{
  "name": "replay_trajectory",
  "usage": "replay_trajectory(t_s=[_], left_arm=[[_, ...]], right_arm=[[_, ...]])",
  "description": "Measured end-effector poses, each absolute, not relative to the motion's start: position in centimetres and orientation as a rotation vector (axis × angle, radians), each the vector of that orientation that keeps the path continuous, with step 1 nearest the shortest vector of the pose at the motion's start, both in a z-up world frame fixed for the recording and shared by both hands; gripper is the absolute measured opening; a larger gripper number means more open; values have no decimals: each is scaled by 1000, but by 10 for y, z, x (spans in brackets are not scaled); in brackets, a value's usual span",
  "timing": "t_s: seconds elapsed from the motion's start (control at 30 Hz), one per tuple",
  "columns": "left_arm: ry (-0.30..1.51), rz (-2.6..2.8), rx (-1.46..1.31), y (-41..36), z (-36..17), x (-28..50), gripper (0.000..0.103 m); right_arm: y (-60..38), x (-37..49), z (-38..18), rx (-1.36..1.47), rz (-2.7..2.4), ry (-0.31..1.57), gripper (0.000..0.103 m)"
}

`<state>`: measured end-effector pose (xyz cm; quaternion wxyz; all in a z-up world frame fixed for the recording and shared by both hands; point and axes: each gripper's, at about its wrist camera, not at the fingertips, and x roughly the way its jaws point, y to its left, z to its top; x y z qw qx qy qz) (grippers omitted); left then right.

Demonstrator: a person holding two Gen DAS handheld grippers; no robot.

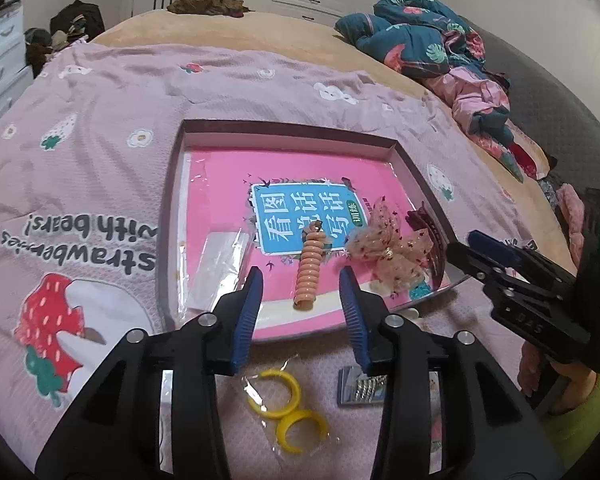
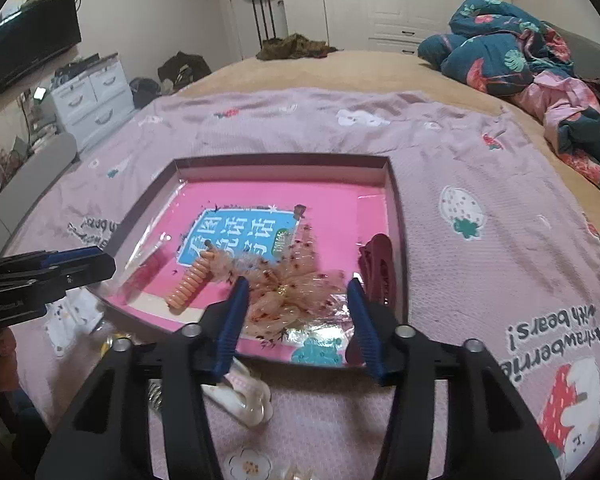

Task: Organize jewelry
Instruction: 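Lower the spiral tie into the box and open the left tool while the right tool drops the bow there, then withdraw both open tools from the box toward the remaining accessories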

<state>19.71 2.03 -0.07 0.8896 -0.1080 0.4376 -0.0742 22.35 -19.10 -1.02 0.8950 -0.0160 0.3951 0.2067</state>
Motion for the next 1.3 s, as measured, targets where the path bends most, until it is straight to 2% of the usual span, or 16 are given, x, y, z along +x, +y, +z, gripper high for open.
replay_trajectory(t_s=[0.13, 0.3, 0.37, 0.43, 0.57, 0.63, 1.3], left_arm=[[892, -151, -229, 23, 8, 188, 43], [862, -137, -244, 26, 21, 176, 53], [850, -131, -249, 28, 27, 172, 59], [835, -129, -266, 31, 33, 166, 72], [807, -121, -269, 33, 45, 157, 80], [789, -115, -275, 36, 51, 153, 88], [732, -69, -304, 54, 65, 107, 92]], right_arm=[[-203, 210, 4, -16, 420, 787, 60], [-215, 197, 21, -9, 405, 749, 64], [-219, 193, 27, -7, 397, 734, 70], [-223, 188, 34, 0, 389, 716, 74], [-231, 178, 47, 7, 384, 687, 76], [-233, 174, 52, 6, 386, 676, 78], [-233, 126, 67, -14, 434, 642, 80]])
